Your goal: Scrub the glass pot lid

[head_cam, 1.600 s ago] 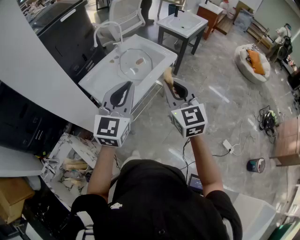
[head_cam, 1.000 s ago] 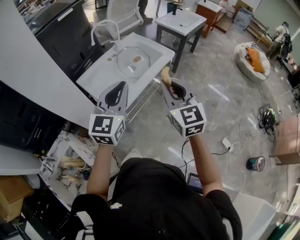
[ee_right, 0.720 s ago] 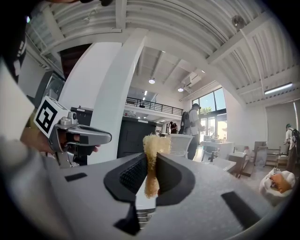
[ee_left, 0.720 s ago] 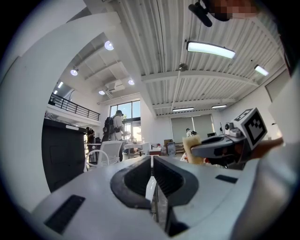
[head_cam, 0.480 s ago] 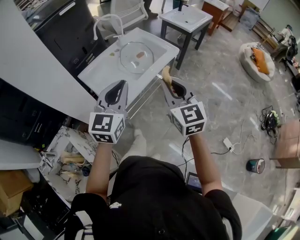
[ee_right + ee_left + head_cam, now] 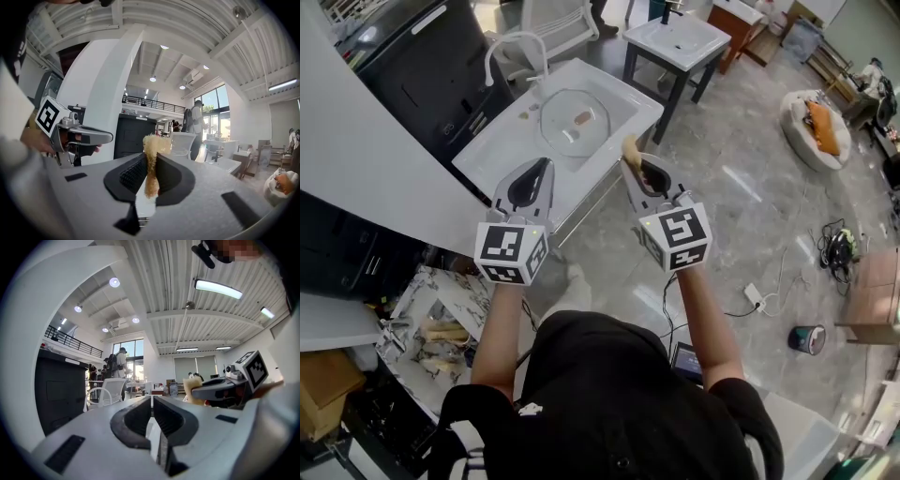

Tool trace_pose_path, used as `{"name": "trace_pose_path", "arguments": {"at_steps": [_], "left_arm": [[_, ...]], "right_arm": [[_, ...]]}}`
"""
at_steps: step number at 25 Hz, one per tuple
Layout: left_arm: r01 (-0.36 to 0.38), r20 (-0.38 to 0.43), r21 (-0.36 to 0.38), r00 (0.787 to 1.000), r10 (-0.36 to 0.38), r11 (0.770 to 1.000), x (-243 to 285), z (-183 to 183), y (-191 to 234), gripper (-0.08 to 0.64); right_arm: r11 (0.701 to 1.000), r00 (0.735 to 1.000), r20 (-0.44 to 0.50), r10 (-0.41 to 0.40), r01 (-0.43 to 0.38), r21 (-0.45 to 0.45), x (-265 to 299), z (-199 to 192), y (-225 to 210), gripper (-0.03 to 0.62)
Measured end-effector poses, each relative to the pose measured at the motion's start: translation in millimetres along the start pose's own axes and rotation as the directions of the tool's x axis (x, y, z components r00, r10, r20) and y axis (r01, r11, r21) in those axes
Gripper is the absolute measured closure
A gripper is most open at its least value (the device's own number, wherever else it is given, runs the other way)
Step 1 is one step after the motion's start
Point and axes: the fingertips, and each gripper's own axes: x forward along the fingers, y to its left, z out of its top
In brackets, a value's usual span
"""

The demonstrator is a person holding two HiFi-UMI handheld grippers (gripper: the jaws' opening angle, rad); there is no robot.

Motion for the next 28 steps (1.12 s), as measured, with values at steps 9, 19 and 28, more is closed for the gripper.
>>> {"name": "trace_pose_path", "arguments": {"at_steps": [9,19,28], "left_arm": [[-0.004,-0.008,-0.004,1.0,0.004,1.0,62,-2,37,0.545],[0.004,-0.027,-0.021,1.0,-0.005,1.0,112,-1,94,0.545],[0.025,-0.036,-0.035,0.999,-0.027,0.999,142,-11,138,0.545]], "right_arm": [[1.0,1.0,-0.02,0.018,-0.018,-0.009,64,1,-34,0.561],[1.0,0.999,-0.039,0.027,-0.027,0.006,138,4,-53,0.561],[1.0,0.997,-0.07,0.016,-0.016,0.011,195,-1,-59,0.561]]}}
